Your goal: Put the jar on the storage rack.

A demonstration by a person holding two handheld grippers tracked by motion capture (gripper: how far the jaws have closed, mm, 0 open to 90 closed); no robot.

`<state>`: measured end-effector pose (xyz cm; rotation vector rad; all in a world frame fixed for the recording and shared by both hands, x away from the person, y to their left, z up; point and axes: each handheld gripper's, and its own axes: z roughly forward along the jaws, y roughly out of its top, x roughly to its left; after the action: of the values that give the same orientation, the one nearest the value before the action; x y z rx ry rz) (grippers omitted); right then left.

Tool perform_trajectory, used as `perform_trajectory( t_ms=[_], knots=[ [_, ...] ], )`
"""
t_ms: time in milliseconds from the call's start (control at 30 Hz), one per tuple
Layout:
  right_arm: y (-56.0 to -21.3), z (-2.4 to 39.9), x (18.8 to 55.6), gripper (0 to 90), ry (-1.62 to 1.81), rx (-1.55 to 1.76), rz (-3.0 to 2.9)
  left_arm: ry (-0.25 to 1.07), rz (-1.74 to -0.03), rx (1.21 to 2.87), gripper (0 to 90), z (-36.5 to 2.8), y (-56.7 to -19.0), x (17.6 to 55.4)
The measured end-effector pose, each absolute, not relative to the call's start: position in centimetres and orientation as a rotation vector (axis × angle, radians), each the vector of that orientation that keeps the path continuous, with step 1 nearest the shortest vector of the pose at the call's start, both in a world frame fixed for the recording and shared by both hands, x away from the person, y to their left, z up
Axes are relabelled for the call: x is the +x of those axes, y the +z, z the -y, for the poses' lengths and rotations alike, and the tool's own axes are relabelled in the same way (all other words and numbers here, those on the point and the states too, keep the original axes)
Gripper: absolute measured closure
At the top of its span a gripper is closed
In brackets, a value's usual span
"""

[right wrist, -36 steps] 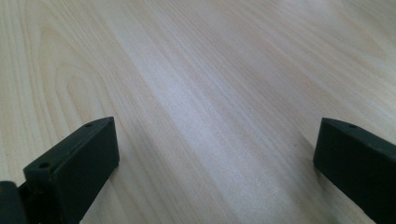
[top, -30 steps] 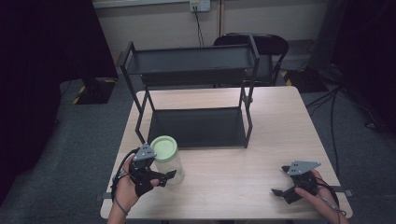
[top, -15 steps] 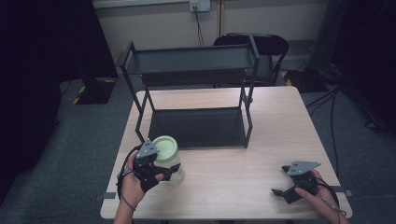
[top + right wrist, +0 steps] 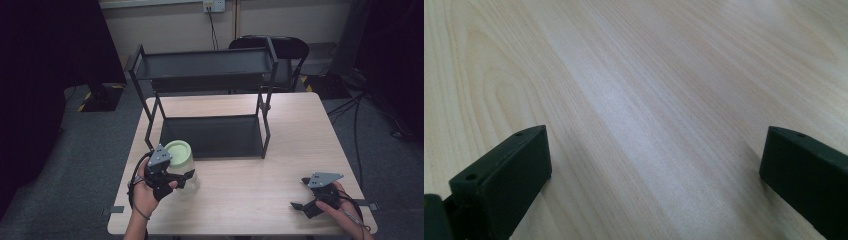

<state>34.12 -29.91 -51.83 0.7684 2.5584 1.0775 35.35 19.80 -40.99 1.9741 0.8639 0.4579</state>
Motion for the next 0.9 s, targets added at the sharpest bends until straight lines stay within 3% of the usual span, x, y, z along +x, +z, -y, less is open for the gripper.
perform_trajectory(
  t_ms=[900],
  knots=[
    [-51.8, 29.9, 34.1, 0.0, 1.077, 0.768, -2.559, 0.461, -0.872, 1.948, 10.6, -17.3, -38.4, 40.7]
  ],
)
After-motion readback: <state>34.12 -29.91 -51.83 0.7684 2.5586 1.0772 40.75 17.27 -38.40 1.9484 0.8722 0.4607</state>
